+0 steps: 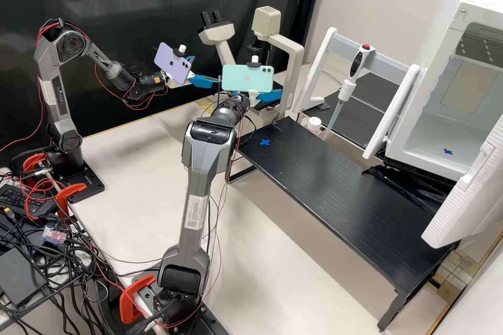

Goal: Move the petri dish to the microscope

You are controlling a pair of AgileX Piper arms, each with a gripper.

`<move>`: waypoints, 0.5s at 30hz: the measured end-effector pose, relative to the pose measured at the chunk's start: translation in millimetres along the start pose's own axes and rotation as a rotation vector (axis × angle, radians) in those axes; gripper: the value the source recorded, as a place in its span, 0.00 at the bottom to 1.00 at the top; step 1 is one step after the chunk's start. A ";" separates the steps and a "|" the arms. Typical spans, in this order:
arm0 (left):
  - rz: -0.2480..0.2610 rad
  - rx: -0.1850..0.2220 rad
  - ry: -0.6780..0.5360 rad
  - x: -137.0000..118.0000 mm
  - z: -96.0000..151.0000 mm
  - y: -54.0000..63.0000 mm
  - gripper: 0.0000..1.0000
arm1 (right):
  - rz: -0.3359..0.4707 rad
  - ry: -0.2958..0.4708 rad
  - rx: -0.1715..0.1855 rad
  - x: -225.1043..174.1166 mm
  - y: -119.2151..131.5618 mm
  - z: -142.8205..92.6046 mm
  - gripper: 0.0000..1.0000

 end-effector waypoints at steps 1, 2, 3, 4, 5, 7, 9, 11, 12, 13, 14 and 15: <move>0.000 0.000 0.000 0.0 0.0 0.0 1.00 | 0.002 0.021 -0.023 -8.2 -2.0 1.1 1.00; 0.000 0.000 0.000 0.0 0.0 0.0 1.00 | 0.011 0.048 -0.019 -19.8 -2.5 1.7 1.00; 0.000 0.000 0.000 0.0 0.0 0.0 1.00 | 0.014 0.062 -0.018 -26.4 -2.9 2.2 1.00; 0.000 0.000 0.000 0.0 0.0 0.0 1.00 | 0.035 0.094 -0.011 -39.4 0.1 0.6 1.00; 0.000 0.000 0.000 0.0 0.0 0.0 1.00 | 0.032 0.114 -0.004 -49.1 -2.3 1.6 1.00; 0.000 0.000 0.000 0.0 0.0 0.0 1.00 | 0.056 0.165 0.005 -66.8 1.4 -1.2 1.00; 0.000 0.000 0.000 0.0 0.0 0.0 1.00 | 0.085 0.211 0.008 -82.1 5.3 -3.2 1.00; 0.000 0.000 0.000 0.0 0.0 0.0 1.00 | 0.105 0.250 -0.001 -104.3 3.6 -1.6 1.00; 0.000 0.000 0.000 0.0 0.0 0.0 1.00 | 0.118 0.257 0.001 -108.8 5.7 -2.0 1.00; 0.000 0.000 0.000 0.0 0.0 0.0 1.00 | 0.127 0.265 0.002 -117.2 5.6 -1.1 1.00; 0.000 0.000 0.000 0.0 0.0 0.0 1.00 | 0.134 0.272 0.002 -121.7 5.7 -1.1 1.00; 0.000 0.000 0.000 0.0 0.0 0.0 1.00 | 0.146 0.273 0.005 -126.9 4.5 0.6 1.00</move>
